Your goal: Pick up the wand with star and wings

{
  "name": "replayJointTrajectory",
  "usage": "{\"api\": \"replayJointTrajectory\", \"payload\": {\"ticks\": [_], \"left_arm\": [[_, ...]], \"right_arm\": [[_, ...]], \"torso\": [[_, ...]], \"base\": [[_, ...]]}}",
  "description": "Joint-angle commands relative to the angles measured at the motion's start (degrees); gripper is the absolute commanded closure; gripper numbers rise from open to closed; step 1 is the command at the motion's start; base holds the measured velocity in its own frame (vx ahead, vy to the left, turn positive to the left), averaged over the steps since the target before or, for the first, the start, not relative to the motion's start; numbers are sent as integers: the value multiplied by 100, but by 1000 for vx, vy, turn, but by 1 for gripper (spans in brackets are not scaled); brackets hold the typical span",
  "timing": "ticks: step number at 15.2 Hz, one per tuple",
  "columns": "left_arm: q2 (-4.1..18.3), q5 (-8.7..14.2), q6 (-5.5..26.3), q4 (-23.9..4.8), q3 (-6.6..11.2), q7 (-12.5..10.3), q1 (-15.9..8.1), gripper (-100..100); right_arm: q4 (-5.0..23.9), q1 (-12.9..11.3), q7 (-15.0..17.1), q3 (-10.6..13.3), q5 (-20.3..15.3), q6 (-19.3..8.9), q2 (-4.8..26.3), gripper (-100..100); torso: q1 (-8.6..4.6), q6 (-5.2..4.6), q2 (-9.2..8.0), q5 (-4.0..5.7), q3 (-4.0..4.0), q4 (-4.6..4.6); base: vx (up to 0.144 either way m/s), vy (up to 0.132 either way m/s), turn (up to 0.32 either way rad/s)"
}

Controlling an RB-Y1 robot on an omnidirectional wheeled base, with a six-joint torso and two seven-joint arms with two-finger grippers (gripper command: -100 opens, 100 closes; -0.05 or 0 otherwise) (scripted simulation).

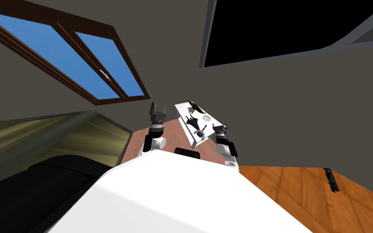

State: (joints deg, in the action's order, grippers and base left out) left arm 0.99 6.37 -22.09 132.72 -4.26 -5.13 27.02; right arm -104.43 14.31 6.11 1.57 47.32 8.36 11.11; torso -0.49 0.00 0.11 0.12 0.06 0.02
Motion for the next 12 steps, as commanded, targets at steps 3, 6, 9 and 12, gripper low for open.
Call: {"api": "replayJointTrajectory", "payload": {"ticks": [3, 6, 9, 12], "left_arm": [[0, 0, 0, 0, 0, 0, 0, 0], [0, 0, 0, 0, 0, 0, -1, 0], [0, 0, 0, 0, 0, 0, -1, 0], [0, 0, 0, 0, -1, 0, -1, 0]], "right_arm": [[375, -174, 137, 42, 517, -212, 24, -100], [671, -311, 253, 65, 910, -412, 38, -100], [971, -447, 367, 84, 1298, -613, 48, -100], [1276, -581, 479, 100, 1620, -815, 55, -100]], "torso": [[-2, 2, 3, 0, 2, 1], [-3, 3, 2, 0, 1, 0], [-4, 2, -1, 1, -1, 0], [15, 4, 6, -3, 3, 1]], "base": [[-9, -108, 157], [-15, -109, 152], [-21, -113, 152], [-7, -73, 135]]}}
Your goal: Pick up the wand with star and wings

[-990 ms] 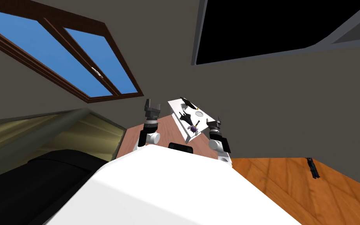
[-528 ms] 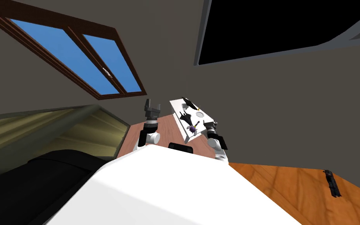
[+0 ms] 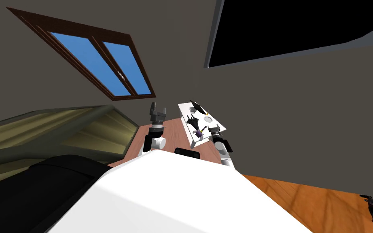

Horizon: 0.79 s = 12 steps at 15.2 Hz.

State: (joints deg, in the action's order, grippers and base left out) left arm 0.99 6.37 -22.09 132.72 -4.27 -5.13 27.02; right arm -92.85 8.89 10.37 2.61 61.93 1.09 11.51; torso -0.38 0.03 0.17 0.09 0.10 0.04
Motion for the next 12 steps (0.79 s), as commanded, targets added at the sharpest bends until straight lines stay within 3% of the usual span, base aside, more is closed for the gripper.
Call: {"api": "replayJointTrajectory", "payload": {"ticks": [1, 2, 4, 5, 6, 8, 9, 11, 12], "left_arm": [[0, 0, 0, 0, 0, 0, 0, 0], [0, 0, 0, 0, 0, 0, 1, 0], [0, 0, 0, 0, 0, 0, 0, 0], [0, 0, 0, 0, 1, 0, 1, 0], [0, 0, 0, 0, 0, 0, 0, 0], [0, 0, 0, 0, 0, 0, 1, 0], [0, 0, 0, 0, 0, 0, 1, 0], [0, 0, 0, 0, 0, 0, 0, 0], [0, 0, 0, 0, 0, 0, 1, 0]], "right_arm": [[118, -39, 53, -4, 243, -87, 15, -100], [348, -171, 164, 9, 401, -288, 19, -100], [425, -171, 164, 9, 641, -288, 19, -100], [626, -300, 272, 19, 780, -487, 19, -100], [733, -300, 272, 19, 895, -487, 19, -100], [733, -300, 272, 19, 1038, -487, 19, -100], [988, -425, 377, 25, 1213, -685, 17, -100], [1042, -425, 377, 25, 1432, -685, 17, -100], [1265, -547, 479, 28, 1562, -879, 10, -100]], "torso": [[0, 0, 0, 0, 0, 0], [1, -3, 0, 0, 0, 0], [-14, -1, 0, 3, 0, 0], [-9, -3, 1, 3, 0, 0], [-7, 0, 1, 2, 0, 0], [-5, -3, 3, 2, 2, 1], [5, -5, 5, 0, 3, 1], [-3, -1, 7, 1, 4, 1], [-1, -3, 7, 1, 4, 1]], "base": [[-7, -83, 83], [-9, -111, 153], [-12, -116, 146], [-15, -99, 168], [-13, -112, 208], [-1, -72, 59], [2, -80, 153], [-4, -95, 159], [-12, -103, 213]]}}
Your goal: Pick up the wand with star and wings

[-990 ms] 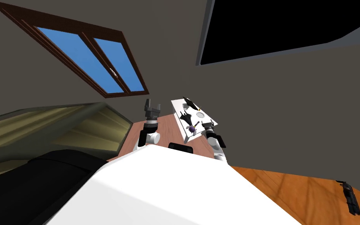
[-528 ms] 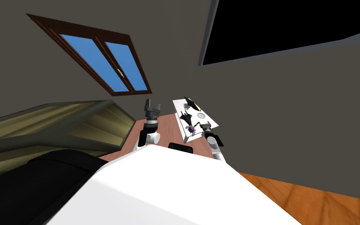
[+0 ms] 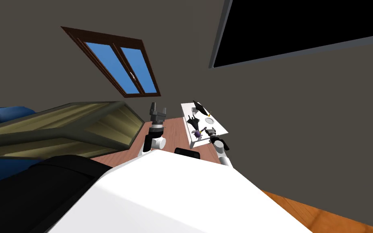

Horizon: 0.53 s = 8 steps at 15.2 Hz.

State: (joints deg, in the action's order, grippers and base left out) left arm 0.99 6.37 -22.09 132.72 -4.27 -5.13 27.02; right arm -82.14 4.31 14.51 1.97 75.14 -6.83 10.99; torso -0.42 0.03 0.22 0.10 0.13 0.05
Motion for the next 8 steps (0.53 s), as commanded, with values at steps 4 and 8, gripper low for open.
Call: {"api": "replayJointTrajectory", "payload": {"ticks": [4, 8], "left_arm": [[0, 0, 0, 0, 0, 0, 1, 0], [0, 0, 0, 0, 0, 0, 0, 0]], "right_arm": [[546, -206, 163, 93, 636, -279, 52, -100], [882, -318, 257, 91, 1178, -465, 39, -100]], "torso": [[9, -5, 1, -1, 0, 0], [3, -1, 5, 0, 3, 1]], "base": [[-11, -84, 113], [-2, -98, 178]]}}
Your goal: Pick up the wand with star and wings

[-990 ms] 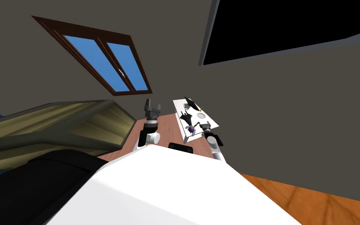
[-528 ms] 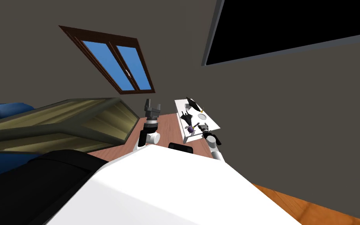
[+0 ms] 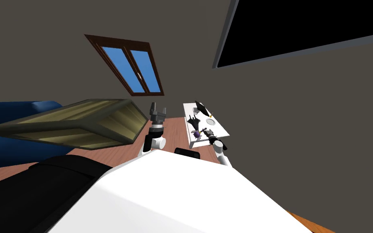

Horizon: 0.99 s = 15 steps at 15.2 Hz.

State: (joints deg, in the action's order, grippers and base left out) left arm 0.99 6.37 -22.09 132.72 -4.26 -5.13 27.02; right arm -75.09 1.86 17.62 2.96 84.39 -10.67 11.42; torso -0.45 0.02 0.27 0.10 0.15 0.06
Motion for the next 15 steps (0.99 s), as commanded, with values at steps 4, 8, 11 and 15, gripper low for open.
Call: {"api": "replayJointTrajectory", "payload": {"ticks": [4, 8, 11, 15], "left_arm": [[0, 0, 0, 0, 0, 0, 0, 0], [0, 0, 0, 0, 0, 0, 0, 0], [0, 0, 0, 0, 0, 0, 0, 0], [0, 0, 0, 0, 1, 0, 1, 0]], "right_arm": [[473, -181, 37, -13, 557, -262, -20, -100], [761, -284, 123, -20, 1007, -437, -38, -100], [1042, -381, 204, -30, 1389, -605, -57, -100], [1535, -557, 351, -53, 1882, -916, -96, -100]], "torso": [[11, -1, 0, -3, 0, 0], [20, 1, 1, -4, 1, 0], [9, 1, 1, -2, 1, 0], [-2, -4, 0, 1, 0, 0]], "base": [[-6, -78, 100], [-5, -62, 140], [-7, -88, 154], [-14, -110, 165]]}}
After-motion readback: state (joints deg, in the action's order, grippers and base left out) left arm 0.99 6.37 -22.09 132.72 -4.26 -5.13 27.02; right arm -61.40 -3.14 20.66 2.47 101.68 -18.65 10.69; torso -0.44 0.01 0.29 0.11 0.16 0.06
